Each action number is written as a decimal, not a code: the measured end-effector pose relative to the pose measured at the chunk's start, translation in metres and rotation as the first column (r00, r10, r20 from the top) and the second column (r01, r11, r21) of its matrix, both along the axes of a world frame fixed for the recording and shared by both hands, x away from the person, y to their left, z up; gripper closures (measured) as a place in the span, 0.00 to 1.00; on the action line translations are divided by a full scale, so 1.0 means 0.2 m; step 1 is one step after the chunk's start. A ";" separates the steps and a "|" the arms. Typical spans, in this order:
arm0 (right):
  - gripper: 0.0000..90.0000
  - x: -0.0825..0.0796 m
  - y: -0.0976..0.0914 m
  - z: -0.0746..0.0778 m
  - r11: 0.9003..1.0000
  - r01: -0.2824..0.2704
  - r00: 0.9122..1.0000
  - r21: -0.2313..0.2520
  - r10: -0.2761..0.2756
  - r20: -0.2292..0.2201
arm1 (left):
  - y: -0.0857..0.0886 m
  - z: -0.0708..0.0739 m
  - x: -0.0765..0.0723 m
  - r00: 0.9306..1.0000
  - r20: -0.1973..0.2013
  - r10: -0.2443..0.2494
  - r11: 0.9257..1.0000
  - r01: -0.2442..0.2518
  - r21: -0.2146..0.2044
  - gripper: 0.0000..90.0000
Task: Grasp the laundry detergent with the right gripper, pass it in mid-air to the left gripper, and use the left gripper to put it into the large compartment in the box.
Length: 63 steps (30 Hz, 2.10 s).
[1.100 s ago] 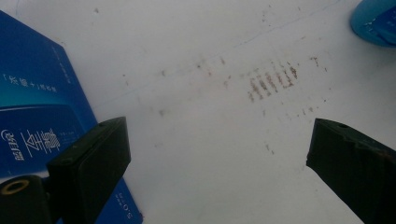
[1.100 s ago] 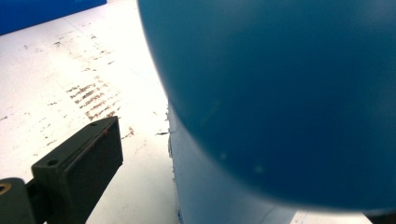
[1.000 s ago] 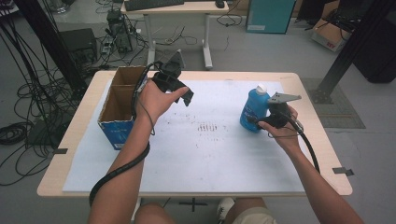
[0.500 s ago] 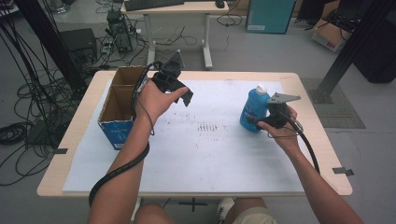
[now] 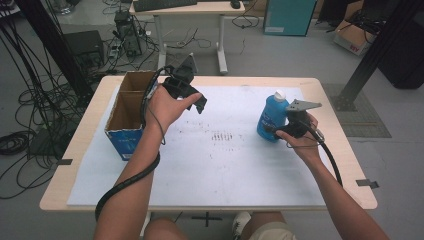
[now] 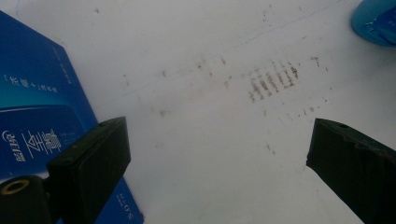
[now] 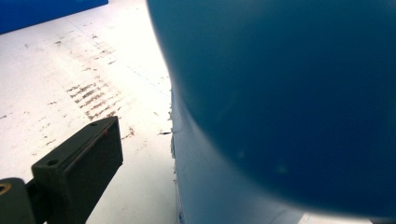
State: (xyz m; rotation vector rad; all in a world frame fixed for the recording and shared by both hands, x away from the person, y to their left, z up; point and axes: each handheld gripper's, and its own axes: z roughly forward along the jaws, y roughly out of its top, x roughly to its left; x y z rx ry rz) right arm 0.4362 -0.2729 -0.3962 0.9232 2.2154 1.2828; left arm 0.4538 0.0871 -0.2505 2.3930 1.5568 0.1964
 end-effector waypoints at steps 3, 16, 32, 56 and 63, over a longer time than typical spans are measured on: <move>0.02 0.00 0.00 0.00 1.000 0.005 1.000 0.002 -0.005 -0.009 | 0.00 0.00 0.00 1.000 -0.001 0.003 1.000 -0.003 -0.001 0.07; 0.02 0.00 0.00 -0.01 1.000 0.003 1.000 0.001 -0.003 -0.005 | 0.00 0.00 0.00 1.000 0.000 0.001 1.000 -0.001 0.001 0.07; 0.02 0.00 0.00 -0.02 1.000 -0.001 1.000 0.004 0.001 0.005 | 0.00 0.00 0.00 1.000 -0.002 -0.001 1.000 0.001 0.003 0.07; 0.02 0.00 -0.01 -0.02 1.000 -0.003 1.000 0.007 0.003 0.015 | 0.00 0.00 0.00 1.000 -0.007 -0.003 1.000 0.003 0.002 0.07; 0.02 0.00 -0.01 -0.02 1.000 0.001 1.000 0.009 -0.001 0.010 | 0.00 0.00 0.00 1.000 -0.002 -0.002 1.000 0.002 0.003 0.07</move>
